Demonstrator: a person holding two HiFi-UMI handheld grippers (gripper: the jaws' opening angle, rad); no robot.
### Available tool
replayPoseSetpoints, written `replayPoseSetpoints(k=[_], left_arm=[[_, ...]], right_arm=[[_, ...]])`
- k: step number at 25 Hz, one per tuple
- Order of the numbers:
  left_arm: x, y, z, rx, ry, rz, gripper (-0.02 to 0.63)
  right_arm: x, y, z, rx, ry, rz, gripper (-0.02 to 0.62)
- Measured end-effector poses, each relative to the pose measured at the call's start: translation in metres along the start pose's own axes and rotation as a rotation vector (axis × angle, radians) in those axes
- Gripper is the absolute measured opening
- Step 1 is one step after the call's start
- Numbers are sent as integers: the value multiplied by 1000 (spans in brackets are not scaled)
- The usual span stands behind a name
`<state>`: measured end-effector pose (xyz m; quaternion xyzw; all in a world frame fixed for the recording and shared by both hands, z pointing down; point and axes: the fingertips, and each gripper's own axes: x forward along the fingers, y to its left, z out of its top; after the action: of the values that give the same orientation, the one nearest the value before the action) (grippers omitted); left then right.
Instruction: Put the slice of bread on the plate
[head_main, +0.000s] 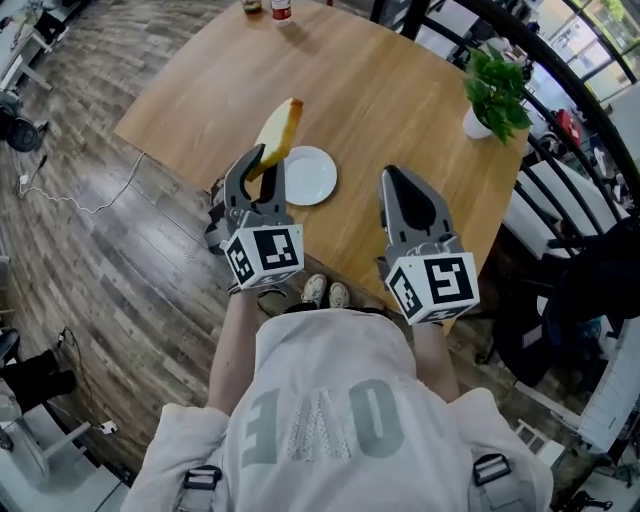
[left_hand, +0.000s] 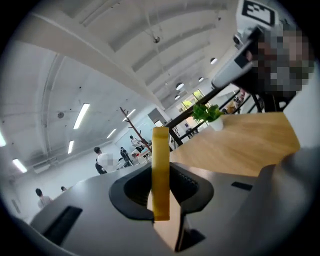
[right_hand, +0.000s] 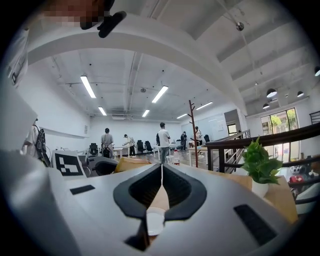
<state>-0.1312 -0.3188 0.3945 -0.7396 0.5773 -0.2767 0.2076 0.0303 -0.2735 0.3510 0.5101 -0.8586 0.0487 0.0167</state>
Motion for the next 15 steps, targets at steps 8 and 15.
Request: replayPoseSetpoints(k=[8,15], left_arm=[[43,-58,-27,334,91,-138,89],[59,-107,-76,413,174,-290,89]], right_arm=[[1,-12,-11,-18,40,-41,21],[-1,-17,-24,1,88,-73,21]])
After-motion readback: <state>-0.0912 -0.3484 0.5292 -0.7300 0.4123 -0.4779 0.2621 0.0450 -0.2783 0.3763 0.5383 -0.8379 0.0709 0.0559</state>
